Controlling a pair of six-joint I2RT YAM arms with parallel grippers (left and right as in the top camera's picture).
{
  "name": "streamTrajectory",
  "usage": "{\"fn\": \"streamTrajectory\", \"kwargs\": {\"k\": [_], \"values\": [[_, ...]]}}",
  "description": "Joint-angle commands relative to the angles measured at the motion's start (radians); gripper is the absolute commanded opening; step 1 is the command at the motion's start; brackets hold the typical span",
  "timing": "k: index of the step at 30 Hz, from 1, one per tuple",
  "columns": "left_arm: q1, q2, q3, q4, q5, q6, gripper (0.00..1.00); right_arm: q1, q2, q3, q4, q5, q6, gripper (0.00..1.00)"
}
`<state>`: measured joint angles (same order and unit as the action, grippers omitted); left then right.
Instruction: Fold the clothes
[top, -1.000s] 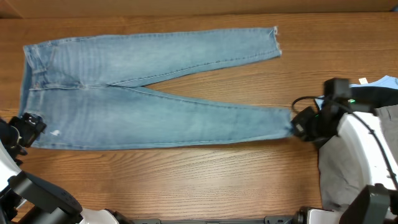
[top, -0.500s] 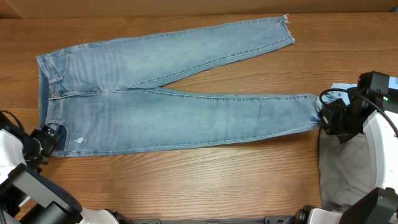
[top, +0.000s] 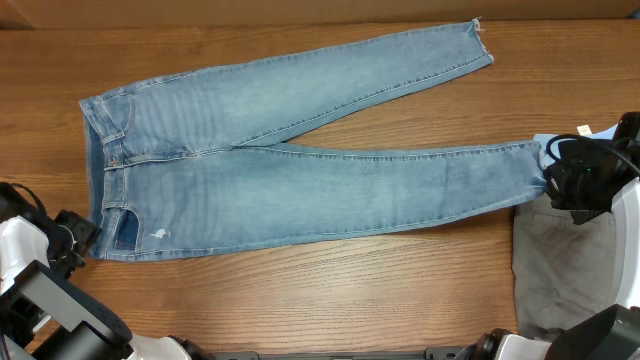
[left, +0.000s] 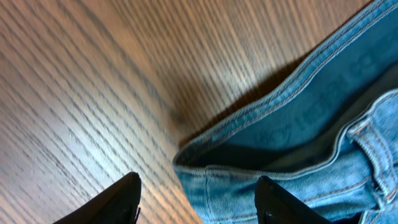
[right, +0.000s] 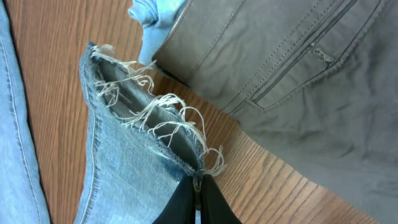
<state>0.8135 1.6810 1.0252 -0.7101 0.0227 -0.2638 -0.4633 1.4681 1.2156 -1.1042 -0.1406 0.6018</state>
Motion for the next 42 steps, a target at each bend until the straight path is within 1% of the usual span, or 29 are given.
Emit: {"fn": "streamTrajectory", "kwargs": {"k": [1,2,4,5,11,13,14,15,16,18,22,23,24,25,27,30,36,38,42], "values": [[0.006,-0.001,-0.017,-0.023,0.004,-0.006,0.61,-0.006,-0.023,0.033,-0.002,0.028,-0.008,0.04],[0.006,-0.001,-0.026,-0.022,0.005,-0.006,0.59,-0.006,-0.023,0.033,-0.002,0.028,-0.008,0.04],[0.005,-0.001,-0.047,-0.018,0.005,-0.006,0.52,-0.006,-0.023,0.033,-0.002,0.028,-0.008,0.04],[0.005,-0.001,-0.061,-0.013,0.005,-0.006,0.51,-0.006,-0.023,0.033,-0.002,0.028,-0.008,0.04],[0.005,-0.001,-0.177,0.092,0.004,-0.008,0.51,-0.006,-0.023,0.033,-0.002,0.028,-0.008,0.04],[0.005,-0.001,-0.209,0.143,0.005,-0.014,0.52,-0.006,-0.023,0.033,-0.002,0.028,-0.009,0.04],[0.005,-0.001,-0.222,0.167,0.005,-0.014,0.55,-0.006,-0.023,0.033,-0.003,0.028,-0.013,0.04],[0.005,-0.001,-0.235,0.192,0.004,-0.014,0.6,-0.006,-0.023,0.033,-0.002,0.027,-0.027,0.04],[0.005,-0.001,-0.244,0.209,0.004,-0.014,0.62,-0.006,-0.023,0.033,-0.003,0.028,-0.034,0.04],[0.005,-0.001,-0.255,0.227,0.004,-0.014,0.61,-0.006,-0.023,0.033,-0.009,0.028,-0.035,0.04],[0.005,-0.001,-0.255,0.248,0.02,-0.014,0.48,-0.006,-0.023,0.033,-0.008,0.028,-0.035,0.04],[0.005,-0.001,-0.255,0.257,0.03,-0.014,0.38,-0.006,-0.023,0.033,-0.008,0.028,-0.035,0.04],[0.005,-0.001,-0.255,0.269,0.042,-0.014,0.33,-0.006,-0.023,0.033,-0.008,0.027,-0.04,0.04],[0.005,-0.001,-0.255,0.278,0.052,-0.013,0.25,-0.006,-0.023,0.033,-0.007,0.027,-0.048,0.04],[0.005,-0.001,-0.255,0.289,0.066,-0.014,0.04,-0.006,-0.023,0.036,-0.008,0.028,-0.066,0.04],[0.005,-0.002,-0.254,0.276,0.079,-0.013,0.04,-0.006,-0.024,0.048,-0.017,0.027,-0.084,0.04],[0.009,-0.008,-0.212,0.153,0.071,-0.014,0.04,-0.006,-0.034,0.121,-0.068,0.024,-0.083,0.04],[0.021,-0.021,-0.179,0.087,0.071,-0.027,0.04,-0.006,-0.04,0.165,-0.102,0.024,-0.084,0.04],[0.069,-0.068,-0.071,-0.099,0.071,-0.066,0.04,-0.006,-0.056,0.28,-0.181,0.024,-0.084,0.04]]}}
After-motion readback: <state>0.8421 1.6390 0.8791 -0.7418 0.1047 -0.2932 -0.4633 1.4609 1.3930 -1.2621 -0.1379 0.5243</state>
